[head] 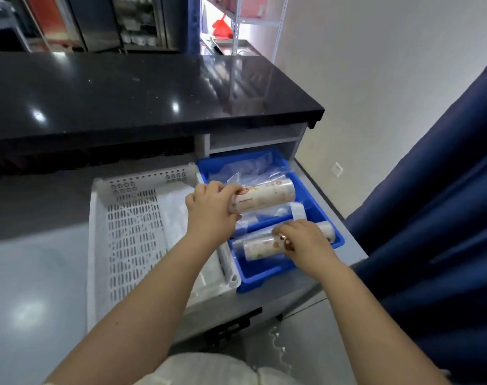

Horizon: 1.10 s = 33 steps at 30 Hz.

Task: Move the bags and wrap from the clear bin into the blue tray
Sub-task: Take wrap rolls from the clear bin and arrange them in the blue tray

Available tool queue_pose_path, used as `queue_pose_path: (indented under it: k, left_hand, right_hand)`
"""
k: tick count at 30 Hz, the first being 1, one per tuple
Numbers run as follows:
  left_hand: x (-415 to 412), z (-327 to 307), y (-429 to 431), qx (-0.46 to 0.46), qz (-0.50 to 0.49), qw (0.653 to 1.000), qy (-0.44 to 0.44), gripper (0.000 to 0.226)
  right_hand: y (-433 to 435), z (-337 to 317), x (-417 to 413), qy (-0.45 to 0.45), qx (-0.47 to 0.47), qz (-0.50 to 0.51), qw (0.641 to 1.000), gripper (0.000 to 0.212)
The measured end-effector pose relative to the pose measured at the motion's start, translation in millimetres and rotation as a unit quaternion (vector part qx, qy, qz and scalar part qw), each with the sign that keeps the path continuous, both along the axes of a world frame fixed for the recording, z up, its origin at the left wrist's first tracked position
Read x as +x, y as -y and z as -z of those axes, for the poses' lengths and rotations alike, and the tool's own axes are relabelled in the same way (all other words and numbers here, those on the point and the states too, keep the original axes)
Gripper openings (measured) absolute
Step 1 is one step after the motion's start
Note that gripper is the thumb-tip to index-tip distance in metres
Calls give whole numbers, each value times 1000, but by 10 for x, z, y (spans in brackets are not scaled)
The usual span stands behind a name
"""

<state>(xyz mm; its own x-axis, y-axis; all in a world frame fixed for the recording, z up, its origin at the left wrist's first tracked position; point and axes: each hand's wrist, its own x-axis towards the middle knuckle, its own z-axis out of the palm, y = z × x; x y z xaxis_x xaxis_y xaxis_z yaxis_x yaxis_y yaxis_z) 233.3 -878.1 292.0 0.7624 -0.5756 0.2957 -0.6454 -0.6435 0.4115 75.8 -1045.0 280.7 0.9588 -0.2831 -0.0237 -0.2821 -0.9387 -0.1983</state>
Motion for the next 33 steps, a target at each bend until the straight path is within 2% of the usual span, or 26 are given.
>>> queue_pose_path:
  k: [5,9,17,21,33]
  left_hand:
    - [-19,148,381,21,-21,1000,10,55]
    - [-117,204,599,32,-78,996,8,56]
    - [-353,241,709,20,-193,981,2,61]
    - [-447,225,628,18,-236,972,3,62]
    - [-553,218,396,21,-242,970,-8,62]
  right_hand:
    - [289,89,180,-43,64,-50,996,52]
    - [491,120,287,-50,43,-139,988,53]
    - [648,239,332,-68,47,-311,947,46]
    - [686,318,320,-22,97,-300,949,41]
    - [440,434,496,-72,-23,-236,969,58]
